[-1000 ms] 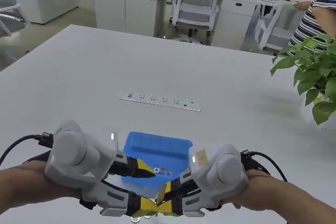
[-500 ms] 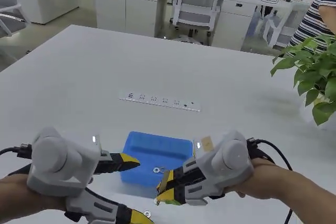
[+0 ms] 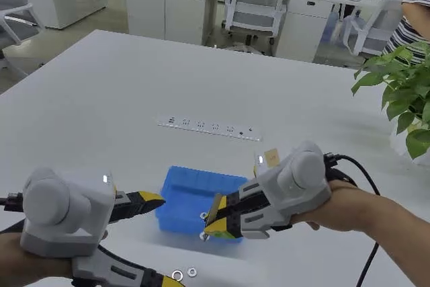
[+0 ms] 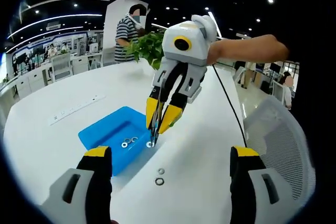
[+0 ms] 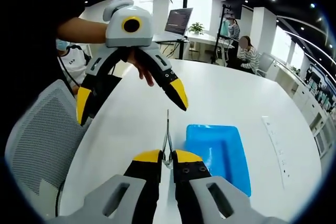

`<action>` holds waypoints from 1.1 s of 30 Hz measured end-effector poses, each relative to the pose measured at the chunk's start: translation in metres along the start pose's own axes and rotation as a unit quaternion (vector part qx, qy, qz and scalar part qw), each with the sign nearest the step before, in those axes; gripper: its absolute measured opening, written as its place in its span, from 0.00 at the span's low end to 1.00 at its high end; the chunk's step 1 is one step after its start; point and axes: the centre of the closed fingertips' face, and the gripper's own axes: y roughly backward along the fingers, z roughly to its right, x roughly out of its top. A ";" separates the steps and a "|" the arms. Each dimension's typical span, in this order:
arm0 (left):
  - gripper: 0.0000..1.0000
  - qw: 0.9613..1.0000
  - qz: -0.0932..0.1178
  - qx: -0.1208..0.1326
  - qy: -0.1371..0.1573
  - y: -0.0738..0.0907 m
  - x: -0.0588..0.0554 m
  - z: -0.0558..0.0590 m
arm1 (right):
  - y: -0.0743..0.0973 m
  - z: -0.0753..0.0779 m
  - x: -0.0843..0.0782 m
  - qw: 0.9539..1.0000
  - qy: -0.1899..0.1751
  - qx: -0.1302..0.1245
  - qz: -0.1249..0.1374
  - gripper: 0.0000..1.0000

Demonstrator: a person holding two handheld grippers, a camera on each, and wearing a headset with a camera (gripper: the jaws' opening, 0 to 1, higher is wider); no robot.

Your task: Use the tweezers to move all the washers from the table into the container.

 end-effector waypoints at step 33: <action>0.83 0.999 0.018 0.038 -0.028 0.010 0.022 -0.043 | -0.035 0.049 -0.022 1.000 0.021 -0.004 -0.021 0.10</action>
